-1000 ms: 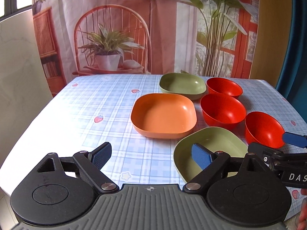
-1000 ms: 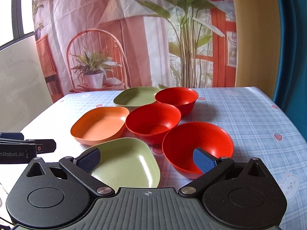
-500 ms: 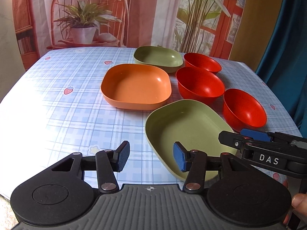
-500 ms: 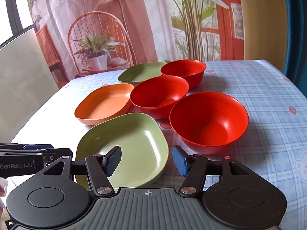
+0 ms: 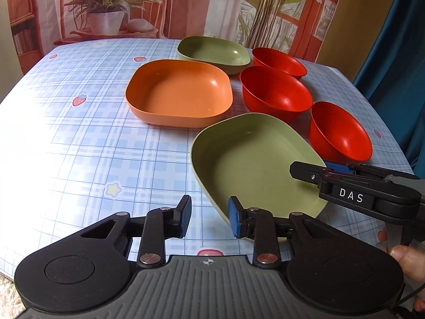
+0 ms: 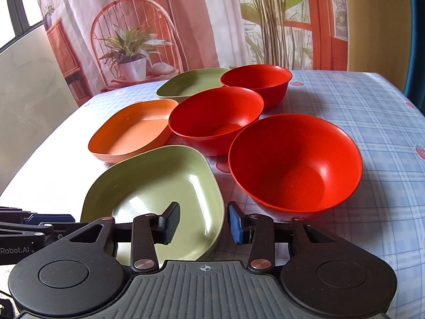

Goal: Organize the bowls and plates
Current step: 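Close the left gripper on the green plate rim and lift it, then lower the green plate onto the orange plate and open the left gripper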

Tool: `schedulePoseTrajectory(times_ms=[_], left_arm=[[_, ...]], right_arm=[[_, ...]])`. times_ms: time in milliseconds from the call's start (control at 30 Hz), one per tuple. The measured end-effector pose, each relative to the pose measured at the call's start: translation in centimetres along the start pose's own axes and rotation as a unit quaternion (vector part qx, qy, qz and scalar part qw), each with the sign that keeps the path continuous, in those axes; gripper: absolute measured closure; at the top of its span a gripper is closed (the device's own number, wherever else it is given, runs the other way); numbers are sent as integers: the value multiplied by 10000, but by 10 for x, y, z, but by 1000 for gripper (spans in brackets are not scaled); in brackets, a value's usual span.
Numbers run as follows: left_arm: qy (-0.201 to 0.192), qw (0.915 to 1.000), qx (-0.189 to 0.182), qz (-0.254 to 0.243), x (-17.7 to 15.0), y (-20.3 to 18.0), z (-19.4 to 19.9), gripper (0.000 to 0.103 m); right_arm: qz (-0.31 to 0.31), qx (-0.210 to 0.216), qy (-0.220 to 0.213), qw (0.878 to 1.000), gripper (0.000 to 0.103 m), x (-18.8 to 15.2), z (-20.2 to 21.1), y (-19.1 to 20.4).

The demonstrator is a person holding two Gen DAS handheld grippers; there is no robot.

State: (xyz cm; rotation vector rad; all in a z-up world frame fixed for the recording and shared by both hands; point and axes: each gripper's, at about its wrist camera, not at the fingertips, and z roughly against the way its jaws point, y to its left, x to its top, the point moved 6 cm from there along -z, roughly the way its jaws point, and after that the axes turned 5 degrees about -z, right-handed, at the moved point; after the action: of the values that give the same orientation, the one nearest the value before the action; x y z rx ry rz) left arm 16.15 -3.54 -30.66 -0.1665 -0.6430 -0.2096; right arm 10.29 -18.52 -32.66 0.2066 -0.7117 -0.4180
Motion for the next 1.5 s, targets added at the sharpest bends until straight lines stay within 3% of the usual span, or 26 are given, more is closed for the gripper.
schedulePoseTrajectory(times_ms=[200, 333, 700, 900, 1067, 1300, 1500], left_arm=[[51, 9999, 121, 10, -2, 3, -2, 76], [117, 9997, 143, 174, -5, 10, -4, 83], [-186, 9988, 234, 400, 1, 23, 11, 84], [-486, 9986, 156, 124, 15, 26, 28, 84], [-665, 9976, 170, -122, 36, 31, 33, 84], [-941, 9941, 336, -418, 87, 50, 33, 83], [-855, 9953, 279, -351, 126, 79, 7, 83]], right_arm=[[133, 253, 65, 9996, 76, -8, 9, 9], [149, 351, 87, 9992, 76, -9, 8, 12], [267, 567, 15, 9980, 87, -8, 20, 19], [568, 545, -105, 9968, 87, -5, 27, 32], [462, 698, -86, 9965, 87, 8, 25, 34], [425, 840, -293, 9951, 87, 51, 10, 49], [426, 785, -449, 9950, 87, 87, -27, 64]])
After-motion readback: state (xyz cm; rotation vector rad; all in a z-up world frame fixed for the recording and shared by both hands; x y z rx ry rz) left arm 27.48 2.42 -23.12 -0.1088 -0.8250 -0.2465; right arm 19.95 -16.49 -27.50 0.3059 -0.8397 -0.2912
